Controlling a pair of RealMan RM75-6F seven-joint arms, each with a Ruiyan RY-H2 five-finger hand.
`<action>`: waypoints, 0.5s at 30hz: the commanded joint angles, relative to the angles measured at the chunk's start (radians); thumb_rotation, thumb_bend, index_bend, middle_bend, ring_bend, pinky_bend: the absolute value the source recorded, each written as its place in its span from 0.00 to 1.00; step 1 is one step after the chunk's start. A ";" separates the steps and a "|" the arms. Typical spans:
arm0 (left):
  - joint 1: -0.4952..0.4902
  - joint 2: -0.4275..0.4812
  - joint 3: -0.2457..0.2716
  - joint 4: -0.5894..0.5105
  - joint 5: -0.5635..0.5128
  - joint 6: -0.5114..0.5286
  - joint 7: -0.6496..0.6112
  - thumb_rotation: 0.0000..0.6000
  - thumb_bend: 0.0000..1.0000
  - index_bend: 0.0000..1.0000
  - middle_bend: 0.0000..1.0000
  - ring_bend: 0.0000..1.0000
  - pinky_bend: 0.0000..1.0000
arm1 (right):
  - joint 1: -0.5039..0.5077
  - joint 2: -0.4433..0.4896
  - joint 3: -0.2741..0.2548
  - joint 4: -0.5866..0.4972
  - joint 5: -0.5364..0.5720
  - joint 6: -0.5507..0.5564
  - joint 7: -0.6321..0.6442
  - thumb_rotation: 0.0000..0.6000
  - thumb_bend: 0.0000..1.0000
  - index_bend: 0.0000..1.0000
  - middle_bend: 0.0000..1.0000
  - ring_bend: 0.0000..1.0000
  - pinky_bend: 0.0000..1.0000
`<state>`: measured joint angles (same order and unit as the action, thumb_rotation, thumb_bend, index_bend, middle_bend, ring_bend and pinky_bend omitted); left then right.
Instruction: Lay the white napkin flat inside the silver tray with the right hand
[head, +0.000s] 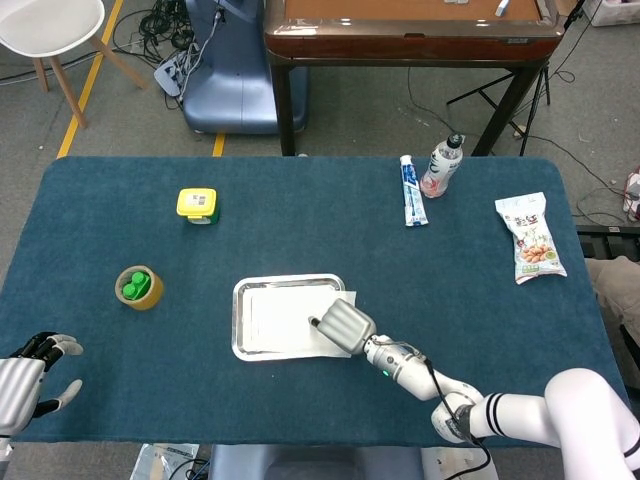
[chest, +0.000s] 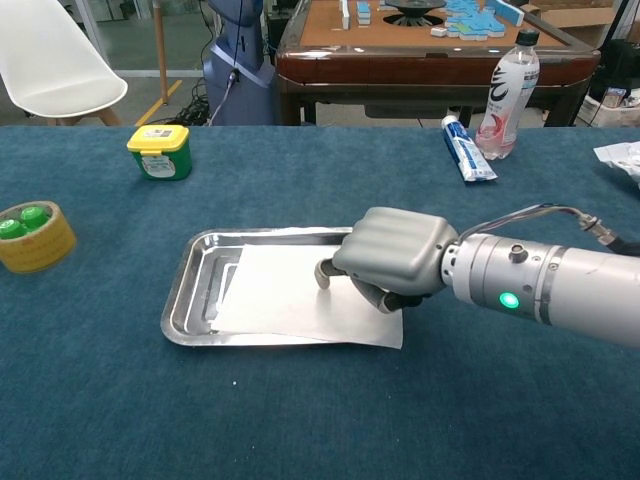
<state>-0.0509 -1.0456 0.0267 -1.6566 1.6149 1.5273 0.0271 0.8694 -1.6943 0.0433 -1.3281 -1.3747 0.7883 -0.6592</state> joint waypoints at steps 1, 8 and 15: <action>0.001 0.000 0.000 0.000 0.000 0.001 0.000 1.00 0.23 0.41 0.35 0.23 0.48 | 0.003 -0.008 0.003 0.009 0.003 -0.002 0.004 1.00 1.00 0.28 1.00 0.92 1.00; 0.001 0.002 0.000 0.000 0.001 0.002 -0.004 1.00 0.23 0.41 0.35 0.23 0.48 | 0.014 -0.033 0.010 0.034 0.016 -0.010 0.010 1.00 1.00 0.28 1.00 0.92 1.00; 0.002 0.003 0.001 0.000 0.003 0.004 -0.006 1.00 0.23 0.41 0.35 0.23 0.48 | 0.021 -0.060 0.016 0.060 0.032 -0.016 0.014 1.00 1.00 0.28 1.00 0.92 1.00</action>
<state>-0.0485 -1.0426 0.0277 -1.6570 1.6179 1.5315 0.0214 0.8897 -1.7524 0.0581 -1.2704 -1.3446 0.7730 -0.6464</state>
